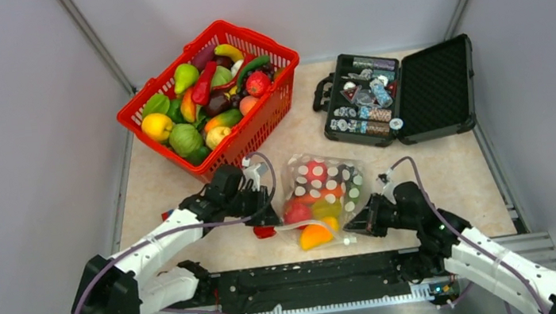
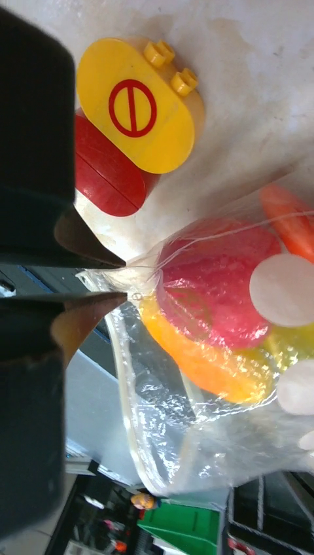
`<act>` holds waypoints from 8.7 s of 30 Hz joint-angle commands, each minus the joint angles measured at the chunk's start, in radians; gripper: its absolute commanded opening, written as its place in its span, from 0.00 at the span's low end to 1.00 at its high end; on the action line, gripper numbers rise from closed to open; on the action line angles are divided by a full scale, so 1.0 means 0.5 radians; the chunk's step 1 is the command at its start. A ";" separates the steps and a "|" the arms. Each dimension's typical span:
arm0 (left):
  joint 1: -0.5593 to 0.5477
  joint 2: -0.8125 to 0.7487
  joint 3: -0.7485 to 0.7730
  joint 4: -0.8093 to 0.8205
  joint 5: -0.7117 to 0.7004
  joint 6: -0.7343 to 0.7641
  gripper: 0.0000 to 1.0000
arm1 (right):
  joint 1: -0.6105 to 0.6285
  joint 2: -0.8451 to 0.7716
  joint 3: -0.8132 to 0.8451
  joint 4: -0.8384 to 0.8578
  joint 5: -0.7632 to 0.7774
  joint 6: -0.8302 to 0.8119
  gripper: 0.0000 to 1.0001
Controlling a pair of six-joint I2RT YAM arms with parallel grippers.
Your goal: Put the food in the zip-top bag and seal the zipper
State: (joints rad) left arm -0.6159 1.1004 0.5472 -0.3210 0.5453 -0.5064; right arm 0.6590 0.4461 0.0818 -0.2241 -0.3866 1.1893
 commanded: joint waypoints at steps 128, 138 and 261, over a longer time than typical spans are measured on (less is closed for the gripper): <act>-0.600 -0.063 1.058 -0.617 -0.304 1.684 0.00 | -0.715 0.150 1.122 -0.019 -0.063 -1.857 0.64; -0.633 -0.007 1.166 -0.654 -0.325 1.709 0.00 | -0.715 0.590 1.146 0.550 -0.780 -2.648 0.81; -0.643 -0.311 1.202 -0.270 -0.983 1.360 0.98 | -0.353 0.924 1.834 -0.193 -0.721 -2.969 0.00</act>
State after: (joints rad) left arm -0.9321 0.9222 1.0763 -0.6159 -0.0986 0.1696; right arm 0.4679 0.9451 0.9997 -0.2947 -0.7425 -0.3092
